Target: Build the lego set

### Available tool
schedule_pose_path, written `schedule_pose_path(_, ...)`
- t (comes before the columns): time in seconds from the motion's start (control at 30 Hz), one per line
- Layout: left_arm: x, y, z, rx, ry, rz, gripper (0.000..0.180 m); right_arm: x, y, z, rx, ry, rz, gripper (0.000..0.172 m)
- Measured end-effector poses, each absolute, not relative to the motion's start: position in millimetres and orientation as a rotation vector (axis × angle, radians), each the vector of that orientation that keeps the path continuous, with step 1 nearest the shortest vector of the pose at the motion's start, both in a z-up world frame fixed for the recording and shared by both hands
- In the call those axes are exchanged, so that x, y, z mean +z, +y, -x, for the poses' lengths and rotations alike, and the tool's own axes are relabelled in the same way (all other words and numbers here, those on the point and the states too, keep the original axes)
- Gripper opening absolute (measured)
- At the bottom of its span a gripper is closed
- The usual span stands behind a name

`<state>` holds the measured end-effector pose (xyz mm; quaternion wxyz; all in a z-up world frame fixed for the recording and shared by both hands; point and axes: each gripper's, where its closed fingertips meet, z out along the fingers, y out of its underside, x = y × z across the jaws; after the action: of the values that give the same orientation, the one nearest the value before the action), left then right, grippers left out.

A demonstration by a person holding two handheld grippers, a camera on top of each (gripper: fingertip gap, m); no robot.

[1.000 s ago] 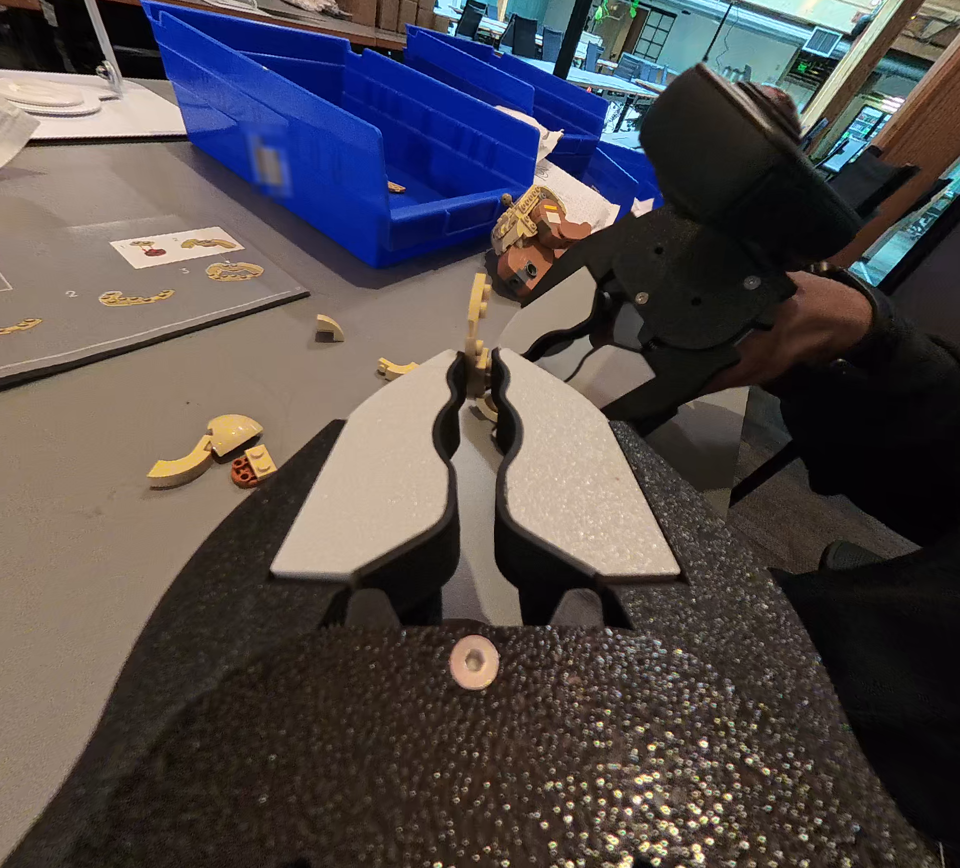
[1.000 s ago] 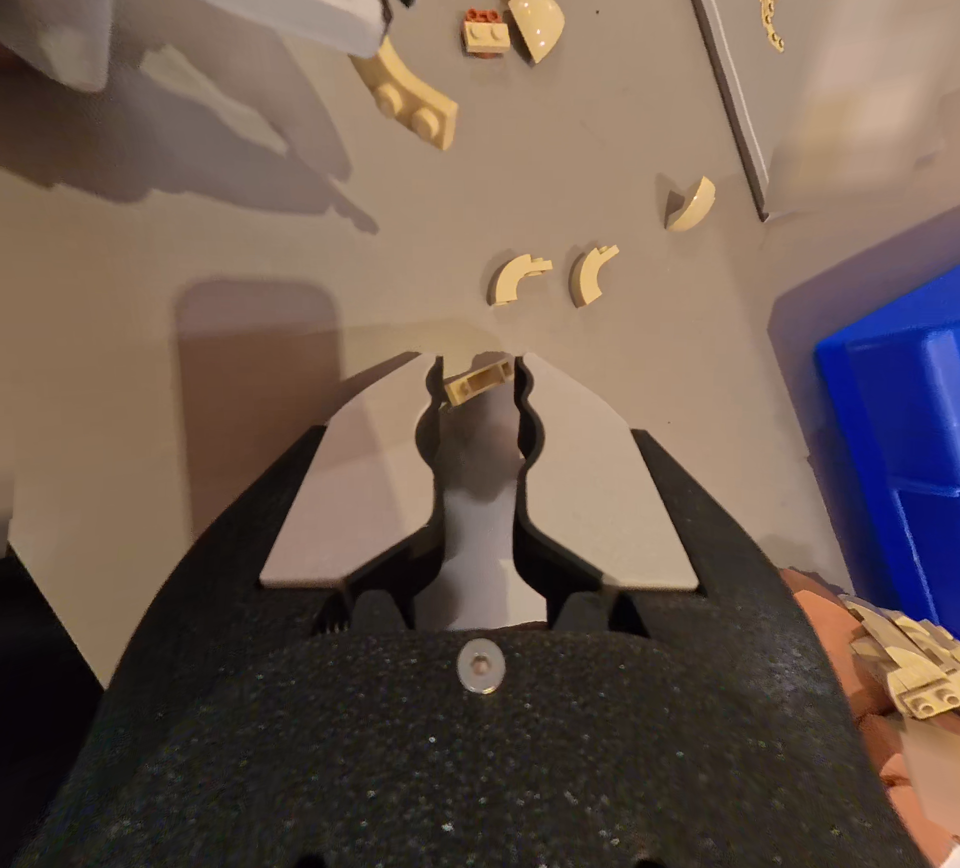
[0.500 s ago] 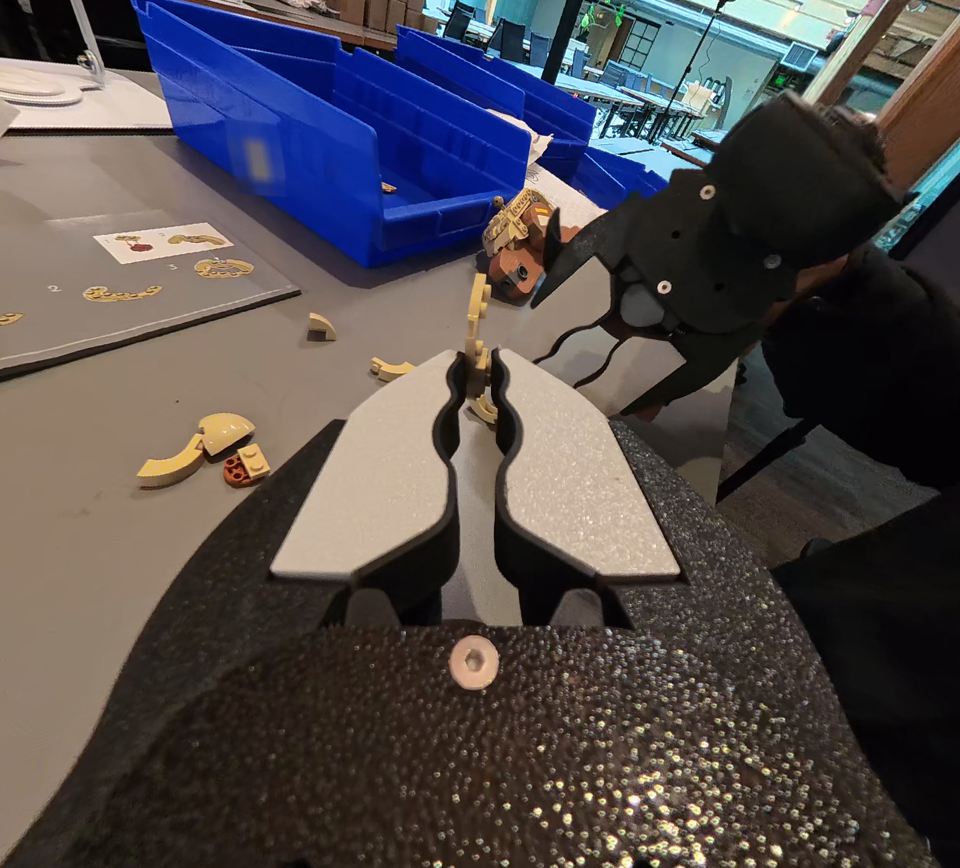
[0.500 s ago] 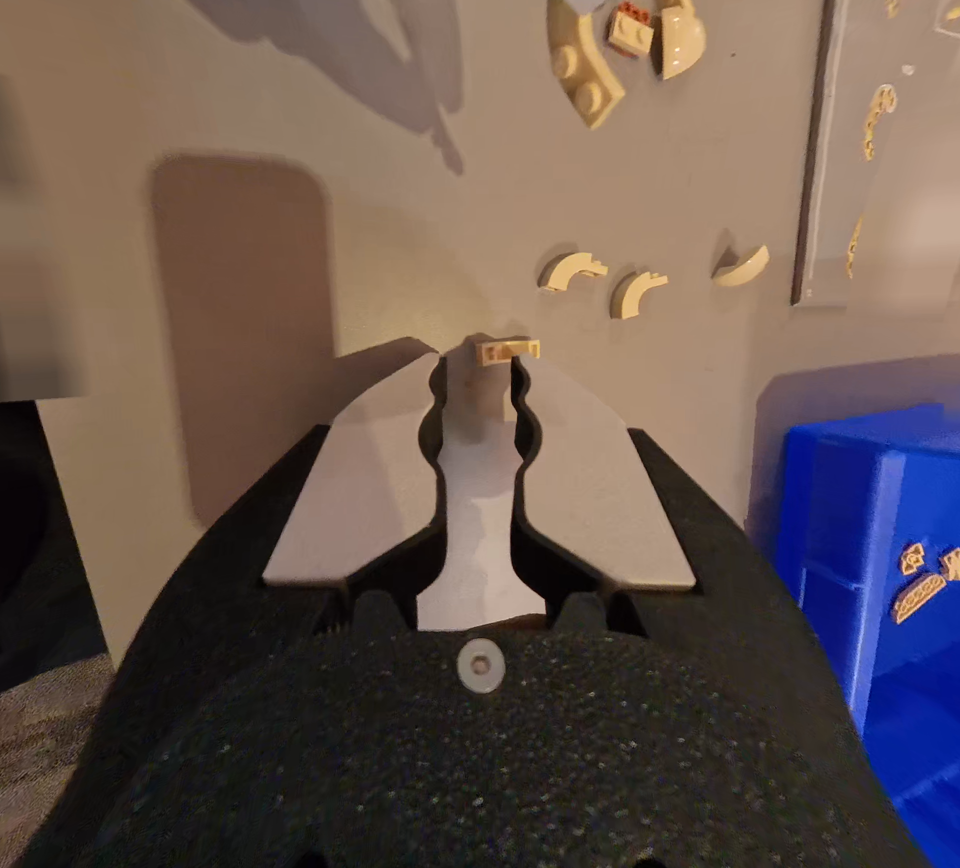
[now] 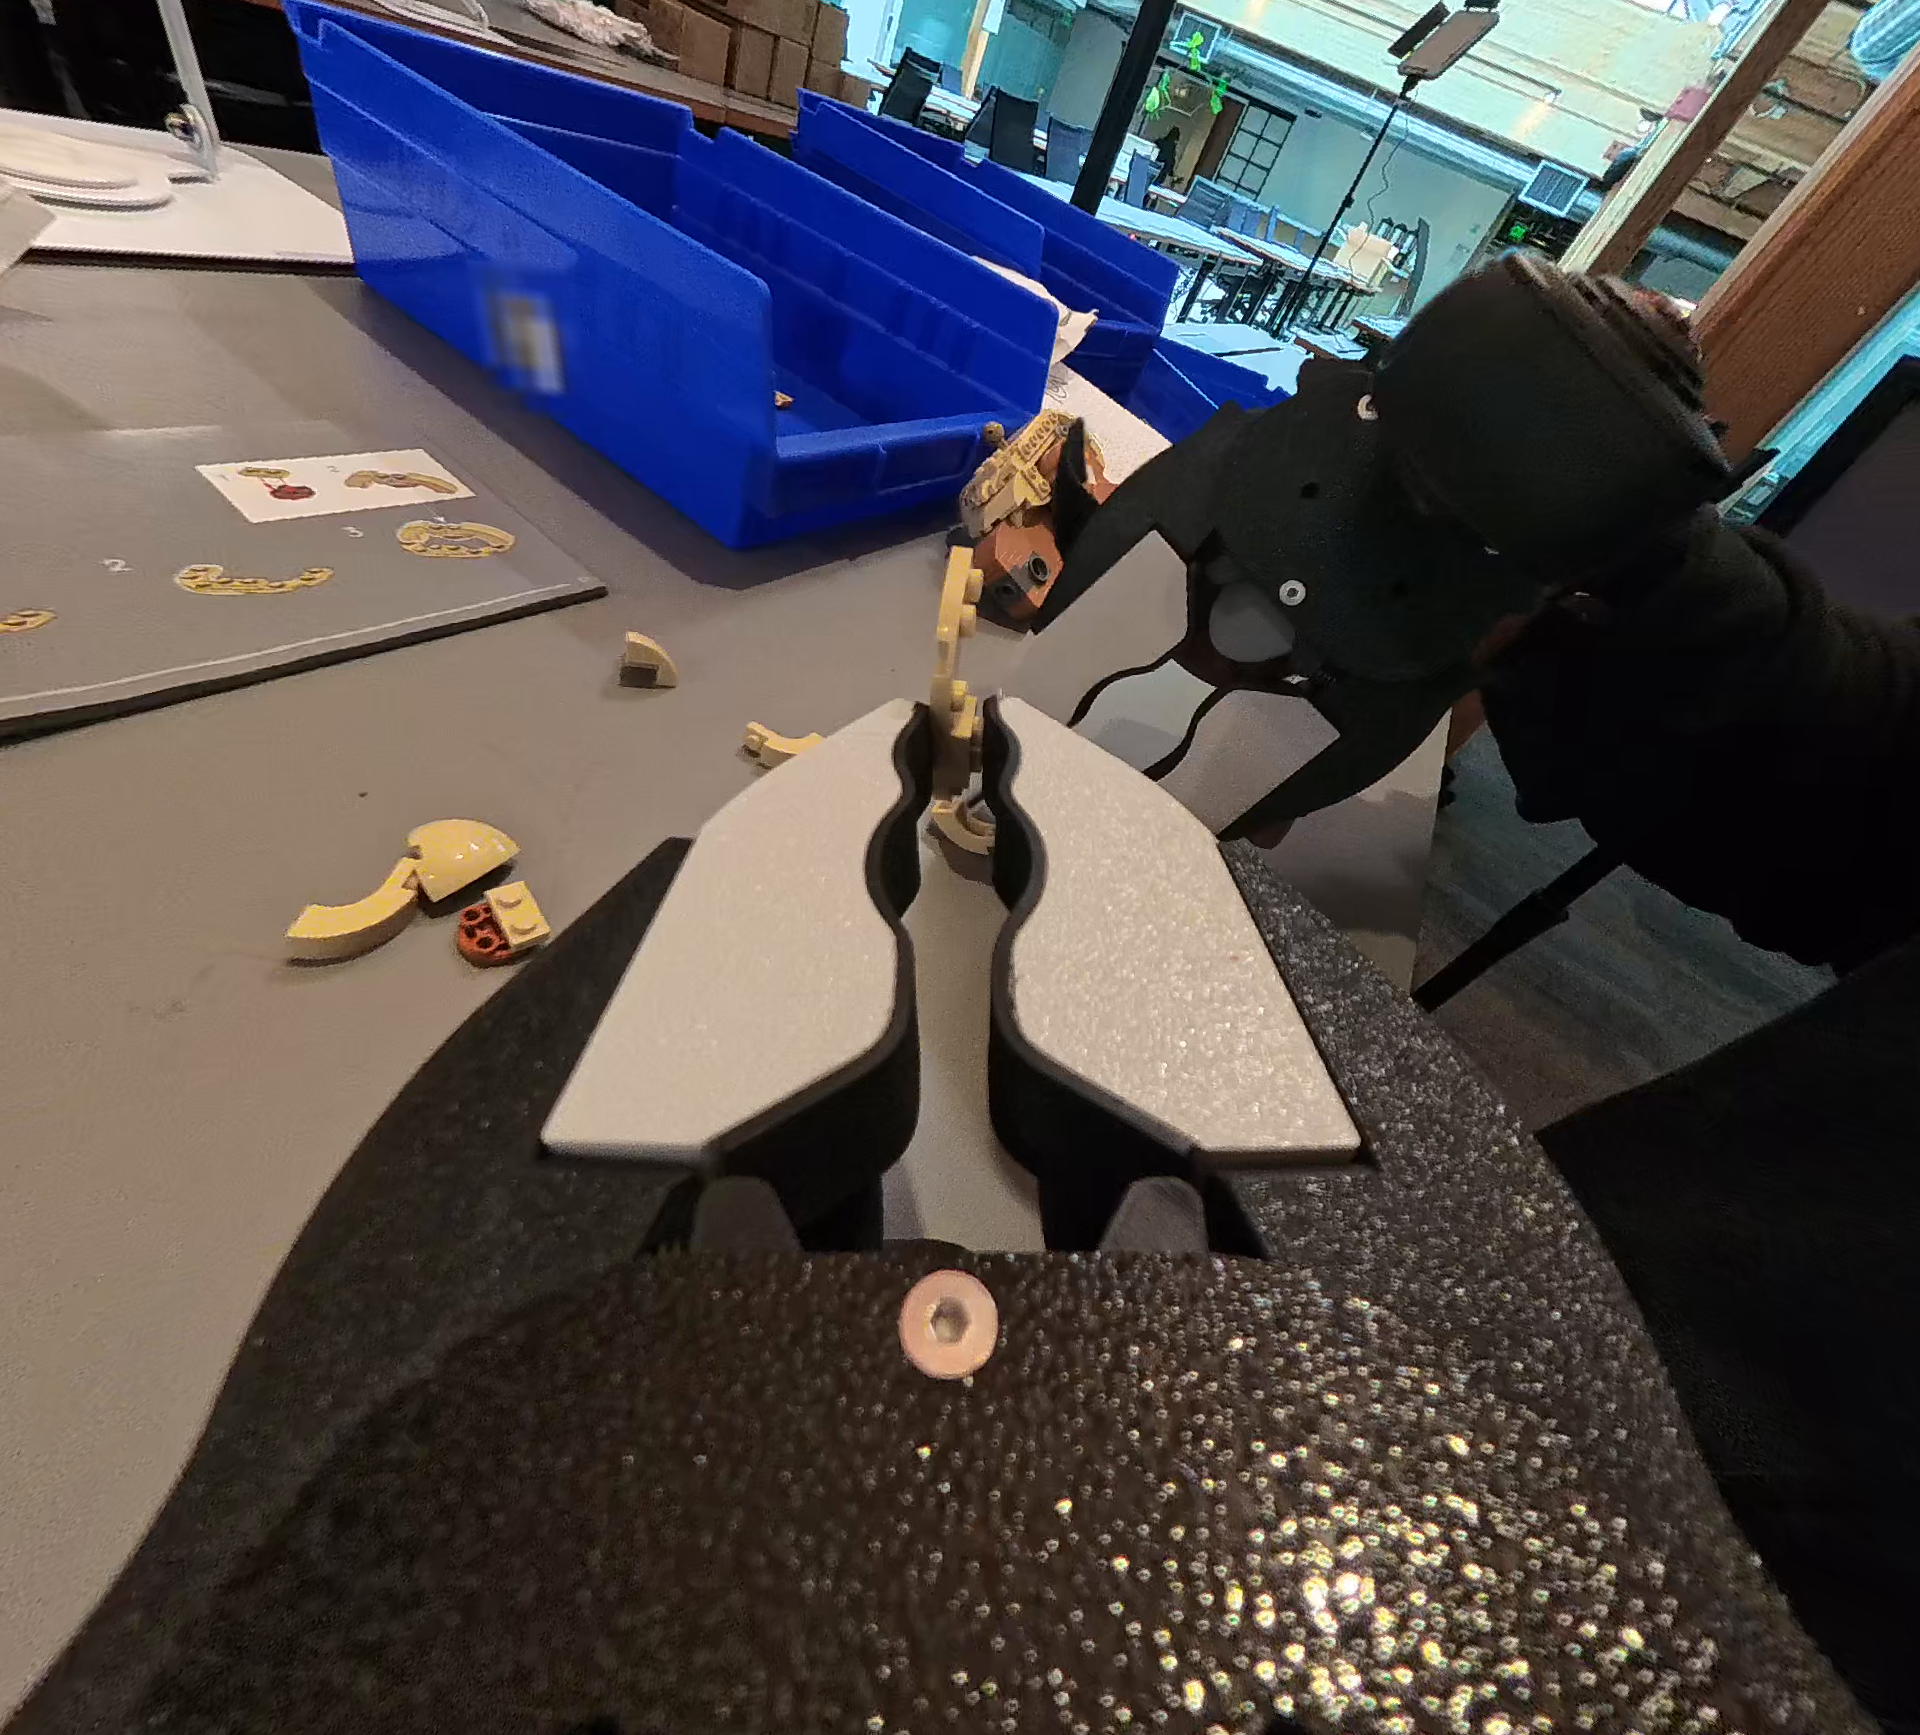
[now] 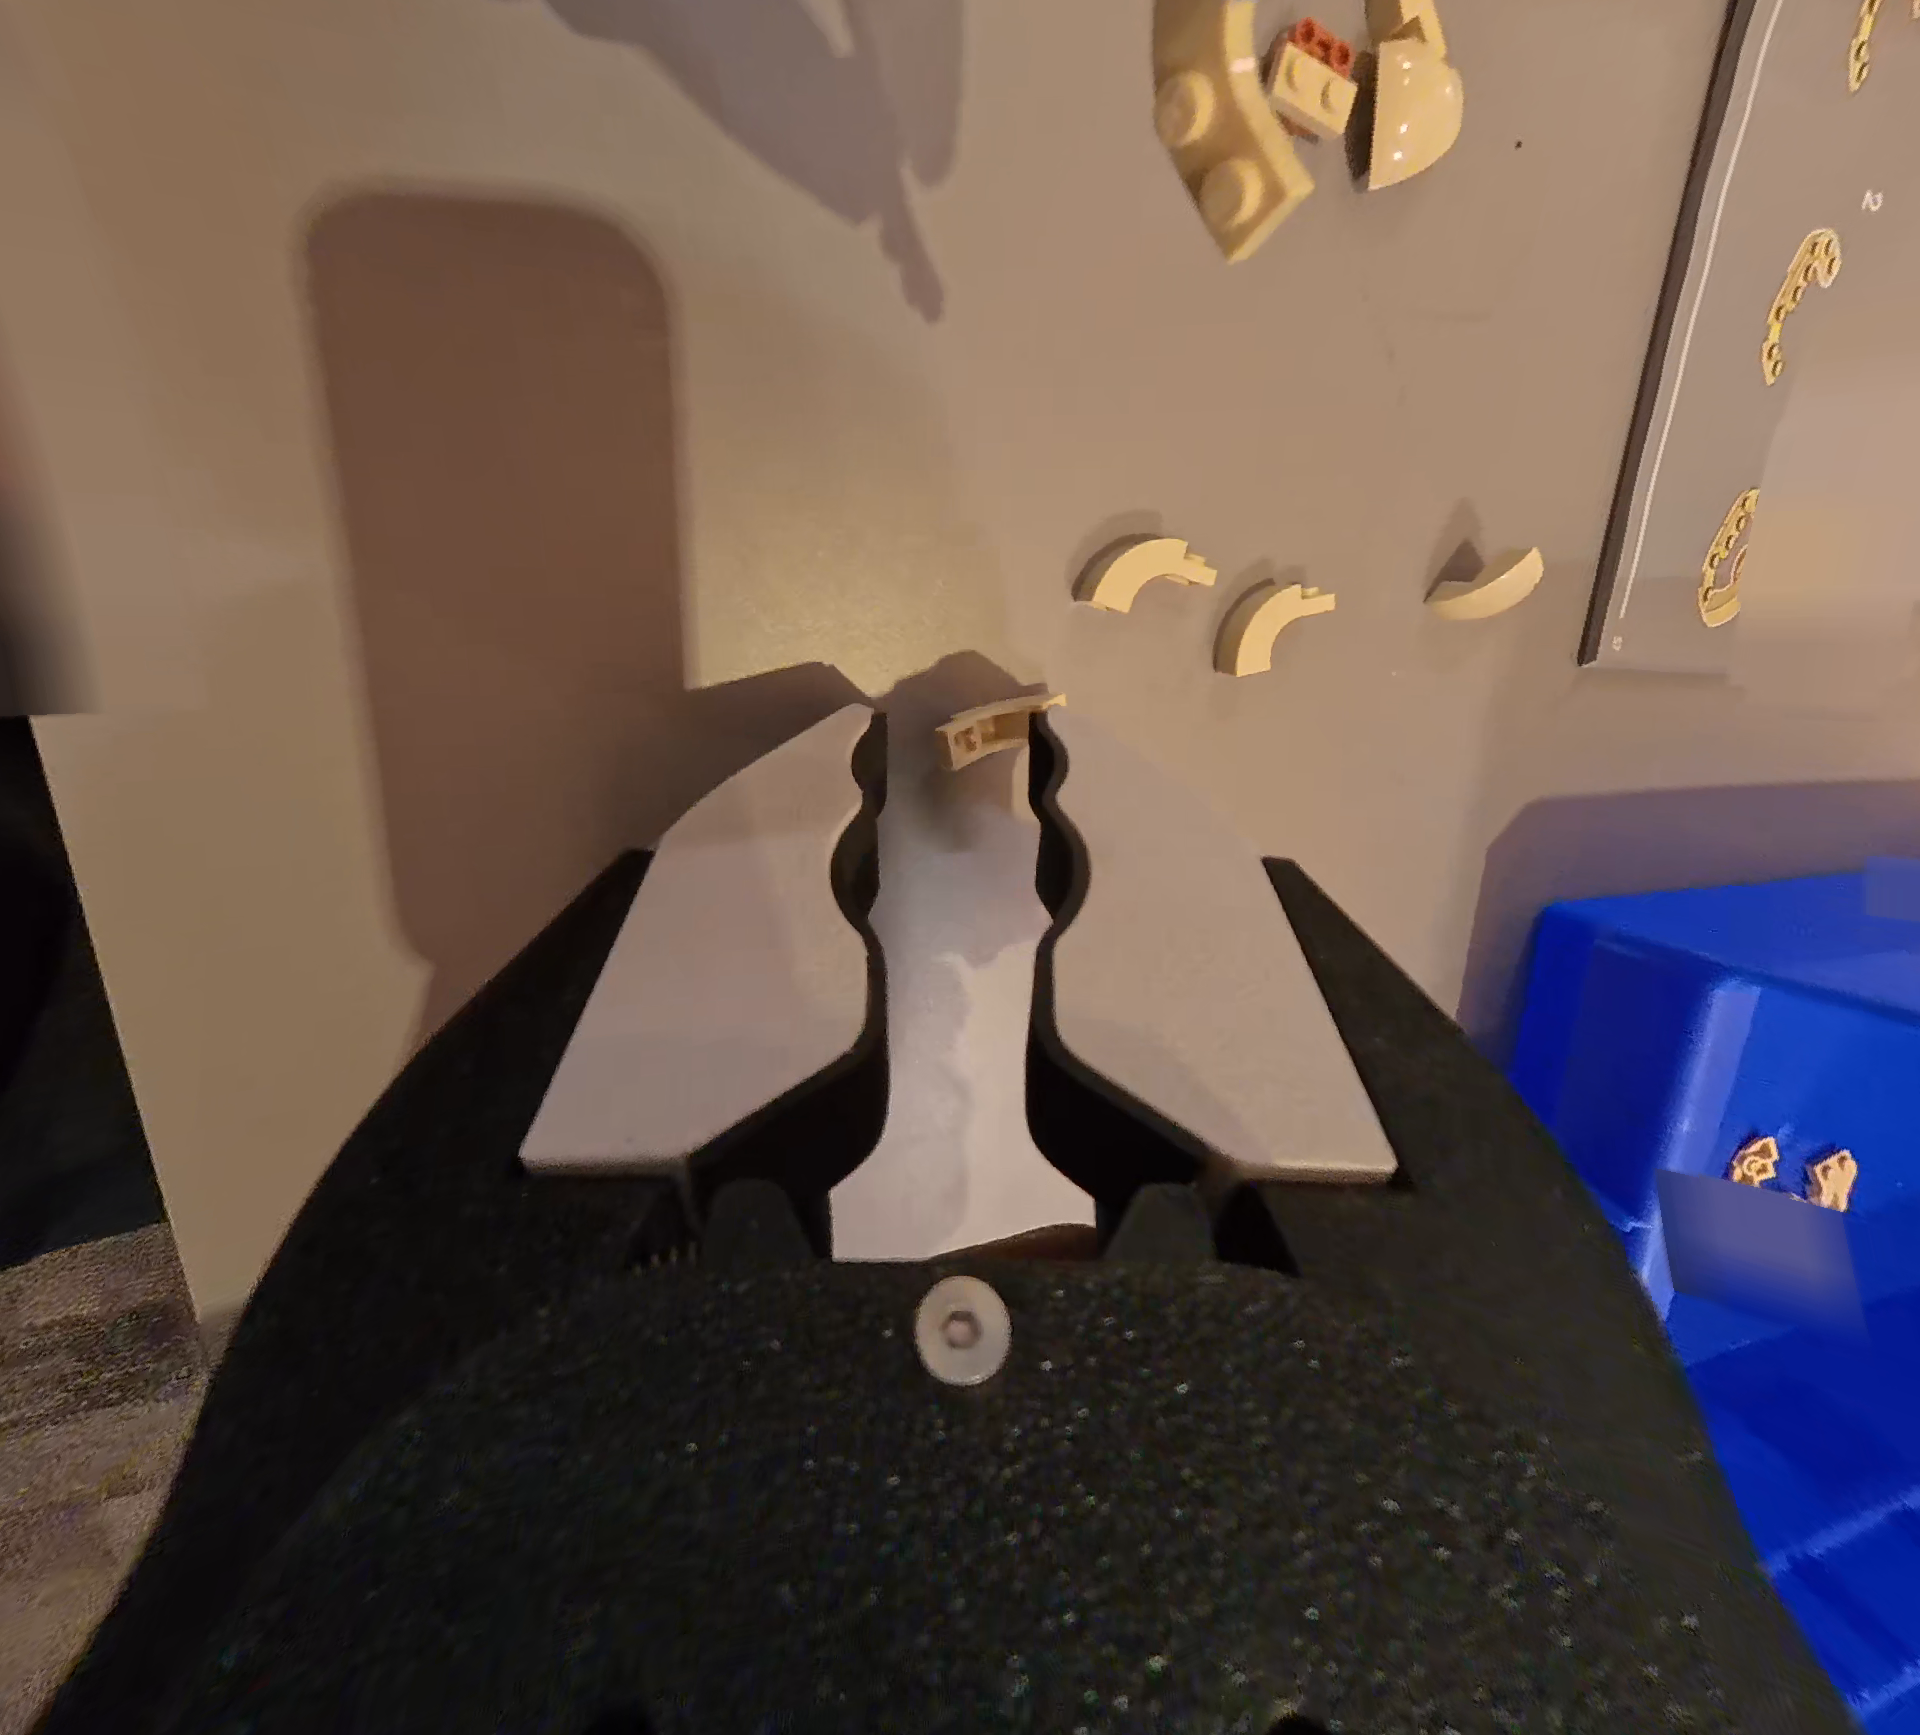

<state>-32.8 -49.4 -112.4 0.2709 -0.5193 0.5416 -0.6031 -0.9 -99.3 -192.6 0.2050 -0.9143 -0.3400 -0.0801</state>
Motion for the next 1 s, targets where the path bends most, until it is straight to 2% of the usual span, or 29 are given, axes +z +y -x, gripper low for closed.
schedule_pose_path(0.47, -113, -50, 33, -1.614, 1.465, 1.396, 0.008, -199, -94, -8, -0.215, -0.971, 2.589, 0.011)
schedule_pose_path(0.77, -112, -51, 34, -1.62, 1.47, 1.385, 0.008, -195, -86, -8, -0.047, -0.735, 2.557, 0.007)
schedule_pose_path(0.87, -111, -49, 35, -1.657, 1.448, 1.393, 0.008, -172, -74, 1, 0.119, -0.494, 2.374, 0.007)
schedule_pose_path(1.0, -106, -44, 36, -1.739, 1.399, 1.398, 0.008, -91, -61, 31, 0.548, -0.18, 1.823, 0.007)
